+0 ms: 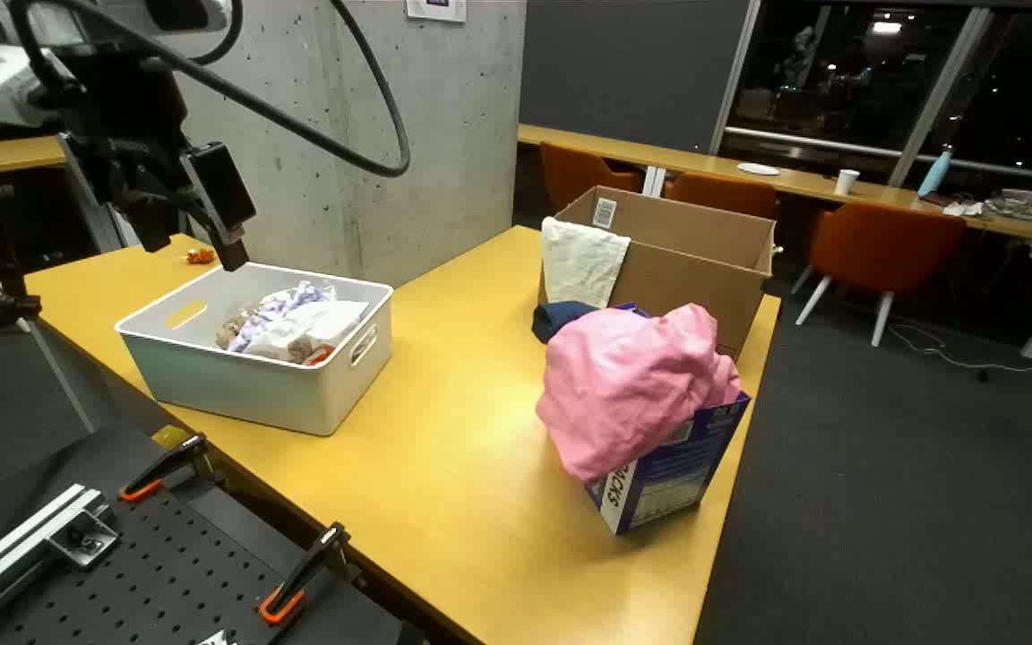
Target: Move the laundry and the toy from the box into the washing basket
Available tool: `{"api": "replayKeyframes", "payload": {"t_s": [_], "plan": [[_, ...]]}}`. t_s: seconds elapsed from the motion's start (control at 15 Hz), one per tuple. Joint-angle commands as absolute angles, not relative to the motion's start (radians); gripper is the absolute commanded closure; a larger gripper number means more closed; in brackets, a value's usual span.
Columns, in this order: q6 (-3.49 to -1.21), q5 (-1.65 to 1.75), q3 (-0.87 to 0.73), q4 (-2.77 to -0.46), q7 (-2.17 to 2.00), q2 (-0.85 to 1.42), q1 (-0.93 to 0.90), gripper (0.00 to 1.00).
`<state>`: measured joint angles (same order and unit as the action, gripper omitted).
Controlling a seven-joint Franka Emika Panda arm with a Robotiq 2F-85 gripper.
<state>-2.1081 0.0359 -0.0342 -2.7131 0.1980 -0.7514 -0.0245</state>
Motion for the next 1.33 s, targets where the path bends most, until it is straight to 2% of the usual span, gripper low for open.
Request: {"api": "replayKeyframes", "payload": {"t_s": [0.0, 0.53, 0.93, 1.27], "plan": [[-2.105, 0.041, -0.040, -2.711, 0.194, -0.752, -0.031, 0.00], [-2.159, 0.100, -0.129, -2.594, 0.259, -0.696, 0.035, 0.00], [-2.290, 0.157, -0.222, -2.354, 0.365, -0.431, 0.071, 0.00], [-2.433, 0.061, -0.307, -2.162, 0.481, -0.154, 0.075, 0.00]]}}
